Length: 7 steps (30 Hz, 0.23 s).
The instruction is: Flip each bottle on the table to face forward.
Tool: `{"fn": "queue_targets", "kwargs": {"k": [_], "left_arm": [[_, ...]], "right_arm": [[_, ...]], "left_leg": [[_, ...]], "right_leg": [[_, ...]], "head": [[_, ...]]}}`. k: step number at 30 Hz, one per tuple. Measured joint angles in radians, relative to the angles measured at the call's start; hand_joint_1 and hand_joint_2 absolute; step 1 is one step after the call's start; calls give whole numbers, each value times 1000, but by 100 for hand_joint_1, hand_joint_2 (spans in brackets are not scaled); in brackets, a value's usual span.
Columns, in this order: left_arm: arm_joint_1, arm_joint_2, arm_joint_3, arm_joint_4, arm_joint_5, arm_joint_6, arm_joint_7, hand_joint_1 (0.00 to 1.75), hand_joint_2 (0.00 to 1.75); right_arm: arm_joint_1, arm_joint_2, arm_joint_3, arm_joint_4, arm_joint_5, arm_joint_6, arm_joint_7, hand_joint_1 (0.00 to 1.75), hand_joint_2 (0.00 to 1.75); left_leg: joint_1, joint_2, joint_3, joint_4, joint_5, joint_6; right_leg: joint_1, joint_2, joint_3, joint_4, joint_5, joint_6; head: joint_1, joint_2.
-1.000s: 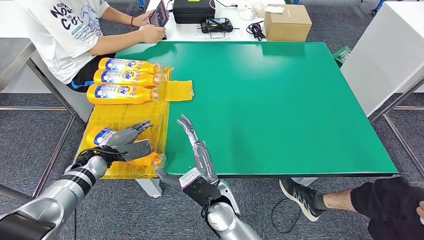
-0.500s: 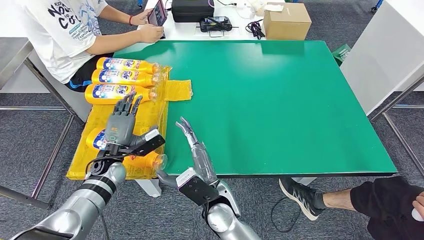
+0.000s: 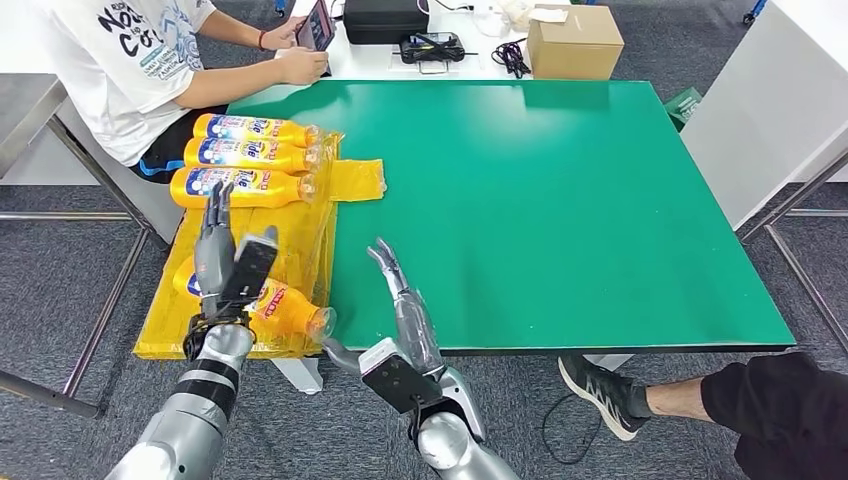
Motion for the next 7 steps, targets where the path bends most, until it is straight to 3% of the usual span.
{"fn": "queue_targets", "kwargs": {"k": [7], "left_arm": [[6,-34,33,-5,5,-25,4,0,0]], "right_arm": [[10,-3,-6,-17,1,-3,0,0,175]], "left_leg": [[0,1,0,0,0,0]], "right_leg": [[0,1,-1,0,0,0]], "head": [[0,0]]}}
